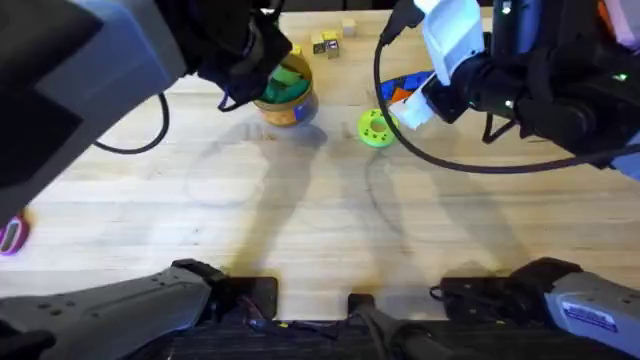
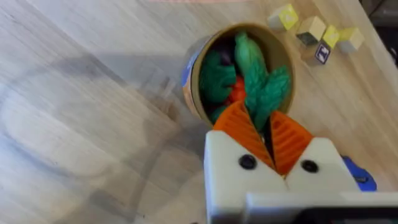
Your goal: Pick up the gripper from the table and insert it into the empty holder that is missing its gripper. Then pick up a screw, insert it into the mounting hole, and use the screwdriver to tighten it. Finally, clean up the table by picking up the vegetable and placing it into the bucket.
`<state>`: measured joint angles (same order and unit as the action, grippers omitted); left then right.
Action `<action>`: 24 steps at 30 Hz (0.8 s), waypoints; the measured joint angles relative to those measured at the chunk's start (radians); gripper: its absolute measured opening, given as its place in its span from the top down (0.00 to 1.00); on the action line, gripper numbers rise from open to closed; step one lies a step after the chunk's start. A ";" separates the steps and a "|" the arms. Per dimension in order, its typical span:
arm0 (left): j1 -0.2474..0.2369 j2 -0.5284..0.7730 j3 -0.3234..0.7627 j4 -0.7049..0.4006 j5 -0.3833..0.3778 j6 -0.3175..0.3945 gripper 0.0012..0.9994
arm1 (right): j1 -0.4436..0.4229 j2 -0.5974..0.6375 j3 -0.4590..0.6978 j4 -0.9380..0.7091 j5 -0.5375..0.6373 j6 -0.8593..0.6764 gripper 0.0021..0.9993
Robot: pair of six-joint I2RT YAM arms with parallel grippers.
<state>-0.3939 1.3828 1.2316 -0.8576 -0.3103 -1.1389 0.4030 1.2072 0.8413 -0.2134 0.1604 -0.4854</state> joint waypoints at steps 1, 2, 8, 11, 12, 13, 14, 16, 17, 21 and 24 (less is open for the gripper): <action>0.000 0.012 0.000 0.017 -0.023 0.000 0.99 | 0.000 0.000 0.000 0.000 0.000 0.000 0.01; 0.000 0.026 0.000 0.035 -0.043 0.000 0.99 | 0.000 0.000 0.000 0.000 0.000 0.000 0.01; 0.000 0.116 0.000 0.122 -0.108 -0.003 0.99 | 0.000 0.000 0.000 0.000 0.000 0.000 0.01; 0.000 0.155 0.000 0.128 -0.116 -0.003 0.99 | 0.000 0.000 0.000 0.000 0.000 0.000 0.01; 0.000 0.167 0.000 0.127 -0.120 -0.002 0.97 | 0.000 0.000 0.000 0.000 0.000 0.000 0.01; 0.000 0.176 0.000 0.127 -0.123 -0.002 0.92 | 0.000 0.000 0.000 0.000 0.000 0.000 0.01; 0.000 0.184 0.000 0.126 -0.125 -0.003 0.82 | 0.000 0.000 0.000 0.000 0.000 0.000 0.01; 0.000 0.194 0.000 0.125 -0.129 -0.003 0.57 | 0.000 0.000 0.000 0.000 0.000 0.000 0.01; 0.000 0.195 0.000 0.126 -0.130 -0.006 0.41 | 0.000 0.000 0.000 0.000 0.000 0.000 0.01; 0.001 0.194 0.000 0.128 -0.133 -0.009 0.02 | 0.000 0.000 0.000 -0.002 0.000 0.012 0.01; 0.001 0.194 0.000 0.128 -0.135 0.002 0.01 | 0.000 0.000 0.000 -0.022 0.000 0.054 0.01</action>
<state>-0.3927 1.5772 1.2316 -0.7292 -0.4454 -1.1374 0.4030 1.2072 0.8413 -0.2356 0.1604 -0.4314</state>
